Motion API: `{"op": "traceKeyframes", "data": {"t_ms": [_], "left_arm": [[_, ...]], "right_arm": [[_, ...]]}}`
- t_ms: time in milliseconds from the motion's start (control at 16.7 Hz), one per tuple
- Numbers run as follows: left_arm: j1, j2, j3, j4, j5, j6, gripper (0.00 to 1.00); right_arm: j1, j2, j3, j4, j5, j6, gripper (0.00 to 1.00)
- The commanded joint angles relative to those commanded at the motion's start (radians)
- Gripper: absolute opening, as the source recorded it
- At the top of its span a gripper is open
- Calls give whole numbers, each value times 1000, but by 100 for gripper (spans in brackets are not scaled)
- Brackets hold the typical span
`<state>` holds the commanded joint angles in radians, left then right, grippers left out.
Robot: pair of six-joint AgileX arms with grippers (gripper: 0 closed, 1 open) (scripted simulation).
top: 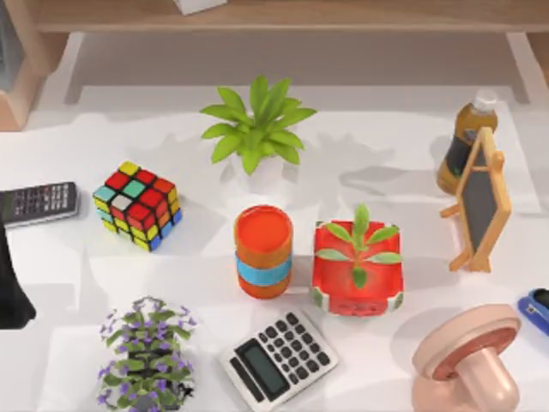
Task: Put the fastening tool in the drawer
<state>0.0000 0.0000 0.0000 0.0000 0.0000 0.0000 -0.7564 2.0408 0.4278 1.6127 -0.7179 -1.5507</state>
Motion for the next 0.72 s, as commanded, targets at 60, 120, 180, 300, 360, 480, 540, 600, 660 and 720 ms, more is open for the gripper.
{"op": "traceKeyframes", "data": {"t_ms": [60,120,180,300,360,480,540,600,660,720], "left_arm": [[0,0,0,0,0,0,100],[0,0,0,0,0,0,100],[0,0,0,0,0,0,100],[0,0,0,0,0,0,100],[0,0,0,0,0,0,100],[0,0,0,0,0,0,100],[0,0,0,0,0,0,100],[0,0,0,0,0,0,100],[0,0,0,0,0,0,100],[0,0,0,0,0,0,100]], "right_arm": [[-7,-13,3,-20,7,1,100],[-16,-32,7,-51,18,3,100],[-26,-55,11,-92,32,7,100],[-45,-110,24,-205,66,22,100],[-52,-141,31,-277,86,34,100],[-57,-207,50,-455,132,68,100],[-55,-241,61,-559,158,91,100],[-47,-275,74,-673,185,117,100],[-34,-307,90,-796,213,147,100],[-14,-339,108,-927,242,180,100]]}}
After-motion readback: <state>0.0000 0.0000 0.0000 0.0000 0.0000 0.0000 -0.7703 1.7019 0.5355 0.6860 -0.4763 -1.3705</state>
